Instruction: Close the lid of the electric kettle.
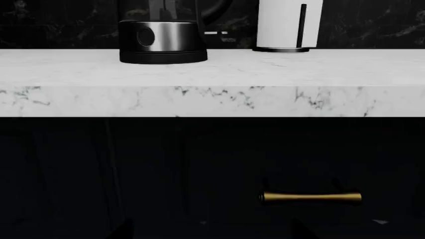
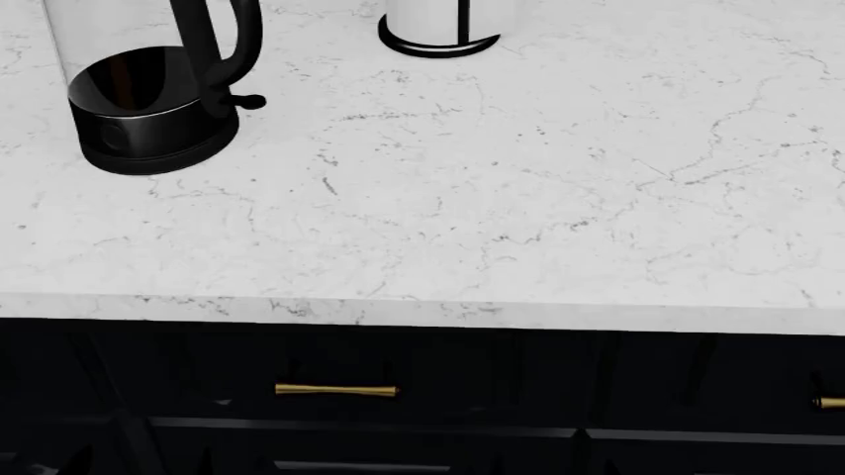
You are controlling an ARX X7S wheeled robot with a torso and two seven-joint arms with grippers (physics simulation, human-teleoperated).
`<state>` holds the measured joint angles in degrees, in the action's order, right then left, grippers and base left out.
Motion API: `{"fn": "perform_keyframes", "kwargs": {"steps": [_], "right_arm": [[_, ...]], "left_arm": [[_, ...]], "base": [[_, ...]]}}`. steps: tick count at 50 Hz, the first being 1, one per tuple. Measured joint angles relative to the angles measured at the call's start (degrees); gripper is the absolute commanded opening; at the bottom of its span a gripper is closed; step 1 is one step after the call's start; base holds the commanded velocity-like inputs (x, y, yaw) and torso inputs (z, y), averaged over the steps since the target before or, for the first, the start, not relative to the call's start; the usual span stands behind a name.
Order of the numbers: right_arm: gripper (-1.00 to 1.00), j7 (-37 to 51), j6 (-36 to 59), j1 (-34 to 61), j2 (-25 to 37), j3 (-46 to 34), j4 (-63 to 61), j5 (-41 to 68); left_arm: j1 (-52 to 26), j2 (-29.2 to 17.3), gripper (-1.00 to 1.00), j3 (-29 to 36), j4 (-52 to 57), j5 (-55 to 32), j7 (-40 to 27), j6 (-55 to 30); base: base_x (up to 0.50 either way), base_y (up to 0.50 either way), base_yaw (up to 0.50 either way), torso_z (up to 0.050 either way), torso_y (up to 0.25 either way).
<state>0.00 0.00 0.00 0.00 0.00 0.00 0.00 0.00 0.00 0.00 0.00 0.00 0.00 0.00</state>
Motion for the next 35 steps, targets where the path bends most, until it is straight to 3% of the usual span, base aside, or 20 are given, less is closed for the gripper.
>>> {"fn": "perform_keyframes", "kwargs": {"steps": [12,35], "right_arm": [[1.0,1.83,0.13,0.0,1.45,-1.22,-0.34,2.25],[1.0,4.29,-0.26,0.08,3.87,-4.31,-0.26,4.47]], "left_arm": [[0.01,-1.38,1.0,1.36,0.24,-1.12,-1.75,-0.3],[1.09,-3.96,1.0,3.96,2.62,-3.78,-4.15,0.64]], "base": [[0.0,0.0,0.0,0.0,0.0],[0.0,0.0,0.0,0.049,0.048]]}}
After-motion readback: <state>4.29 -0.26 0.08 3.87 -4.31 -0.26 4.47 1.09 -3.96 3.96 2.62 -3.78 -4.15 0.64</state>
